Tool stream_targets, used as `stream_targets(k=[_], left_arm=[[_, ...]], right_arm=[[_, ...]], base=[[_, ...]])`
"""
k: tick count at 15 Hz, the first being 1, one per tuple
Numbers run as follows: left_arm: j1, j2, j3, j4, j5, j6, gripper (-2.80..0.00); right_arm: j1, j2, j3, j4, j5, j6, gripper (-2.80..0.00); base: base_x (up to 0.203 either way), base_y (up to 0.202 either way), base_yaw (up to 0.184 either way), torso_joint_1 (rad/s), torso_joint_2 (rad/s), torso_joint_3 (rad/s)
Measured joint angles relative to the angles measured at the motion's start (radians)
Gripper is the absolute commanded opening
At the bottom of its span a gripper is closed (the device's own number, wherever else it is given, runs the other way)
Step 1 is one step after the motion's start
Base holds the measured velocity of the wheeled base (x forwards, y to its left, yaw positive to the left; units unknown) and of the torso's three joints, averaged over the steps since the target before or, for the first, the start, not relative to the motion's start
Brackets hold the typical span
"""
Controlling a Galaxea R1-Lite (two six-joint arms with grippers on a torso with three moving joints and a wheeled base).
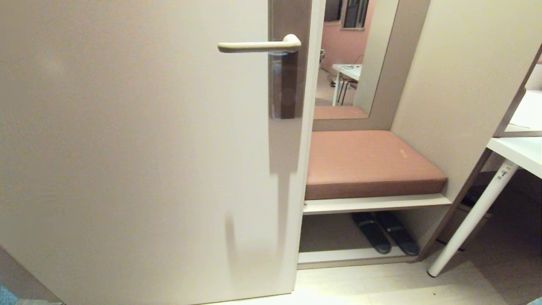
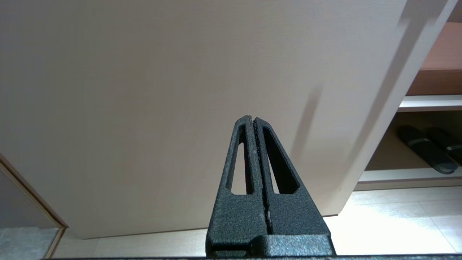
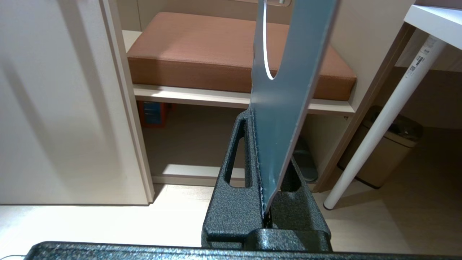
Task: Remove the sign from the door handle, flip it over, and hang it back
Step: Hand it to the other hand
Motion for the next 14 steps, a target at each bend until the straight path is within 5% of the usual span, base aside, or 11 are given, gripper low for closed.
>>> stream_targets(k=[14], left_arm=[[-0.001, 0.0, 0.0, 0.001, 0.001, -0.003, -2.8]], right_arm=[[-0.001, 0.0, 0.0, -0.001, 0.001, 0.0, -2.8]], base=[[0.0, -0.014, 0.001, 0.0, 0.0, 0.0]])
